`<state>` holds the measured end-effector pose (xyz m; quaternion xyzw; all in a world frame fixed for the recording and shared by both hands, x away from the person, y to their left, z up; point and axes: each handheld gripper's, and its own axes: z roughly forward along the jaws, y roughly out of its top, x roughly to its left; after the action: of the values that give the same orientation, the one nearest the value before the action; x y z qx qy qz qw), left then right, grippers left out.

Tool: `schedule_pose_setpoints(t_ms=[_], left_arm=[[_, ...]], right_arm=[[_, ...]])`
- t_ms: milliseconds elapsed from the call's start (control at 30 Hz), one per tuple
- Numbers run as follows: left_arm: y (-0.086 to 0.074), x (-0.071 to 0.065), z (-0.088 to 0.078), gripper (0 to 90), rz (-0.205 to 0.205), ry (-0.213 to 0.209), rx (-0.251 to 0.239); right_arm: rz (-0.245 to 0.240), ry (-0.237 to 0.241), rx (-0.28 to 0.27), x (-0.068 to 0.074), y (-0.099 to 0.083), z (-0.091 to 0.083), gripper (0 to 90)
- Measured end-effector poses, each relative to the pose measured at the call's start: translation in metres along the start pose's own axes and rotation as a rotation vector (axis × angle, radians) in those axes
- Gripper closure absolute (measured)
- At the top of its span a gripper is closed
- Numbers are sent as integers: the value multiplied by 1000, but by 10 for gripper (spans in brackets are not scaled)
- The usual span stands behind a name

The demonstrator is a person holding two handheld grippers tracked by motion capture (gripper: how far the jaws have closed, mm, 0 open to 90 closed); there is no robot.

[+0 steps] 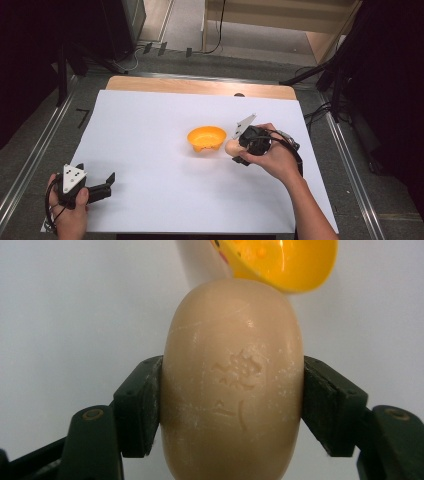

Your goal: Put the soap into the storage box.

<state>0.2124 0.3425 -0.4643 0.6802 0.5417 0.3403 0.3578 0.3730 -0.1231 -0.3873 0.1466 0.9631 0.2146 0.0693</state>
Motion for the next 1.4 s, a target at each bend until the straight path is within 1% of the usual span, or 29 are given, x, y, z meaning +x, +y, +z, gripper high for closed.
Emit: schedule_pose_setpoints(t_ms=[133, 167, 200, 267, 333, 400, 467, 533, 633, 700, 733, 800, 967, 1100, 1267, 1300, 1400], left_arm=[[0, 0, 0, 0, 2, 0, 1], [0, 0, 0, 0, 2, 0, 1], [0, 0, 0, 0, 3, 0, 1], [0, 0, 0, 0, 3, 0, 1], [0, 0, 0, 0, 4, 0, 0], [0, 0, 0, 0, 4, -1, 1], [0, 0, 0, 0, 3, -2, 0], [0, 0, 0, 0, 2, -4, 0], [0, 0, 0, 0, 1, -5, -1], [0, 0, 0, 0, 2, -5, -1], [0, 0, 0, 0, 2, -4, -3], [0, 0, 0, 0, 1, -6, -5], [0, 0, 0, 0, 8, -5, -2], [0, 0, -1, 0, 4, -7, -4], [0, 0, -1, 0, 7, -8, -8], [0, 0, -1, 0, 6, -8, -8], [0, 0, -1, 0, 5, -10, -8]], right_arm=[[-38, -6, 0, -2, 10, 2, 327], [-38, -6, 0, -2, 10, 2, 327], [-46, 2, 3, -3, 15, 3, 327], [-69, -2, 7, -5, 19, 6, 327], [-82, 3, 15, -7, 23, 8, 327], [-102, 5, 5, -9, 26, 10, 326], [-112, 19, -2, -11, 29, 11, 327], [-111, 32, -6, -12, 33, 12, 326], [-133, 20, -2, -14, 40, 12, 326], [-133, 25, -9, -15, 43, 12, 326], [-144, 20, -7, -16, 45, 13, 326], [-150, 17, 2, -16, 49, 13, 326], [-188, 21, 0, -17, 60, 18, 326], [-228, 17, 10, -18, 69, 22, 326], [-263, 35, -2, -23, 77, 28, 325], [-274, 36, 3, -23, 79, 29, 325], [-288, 40, 15, -25, 82, 33, 325]])
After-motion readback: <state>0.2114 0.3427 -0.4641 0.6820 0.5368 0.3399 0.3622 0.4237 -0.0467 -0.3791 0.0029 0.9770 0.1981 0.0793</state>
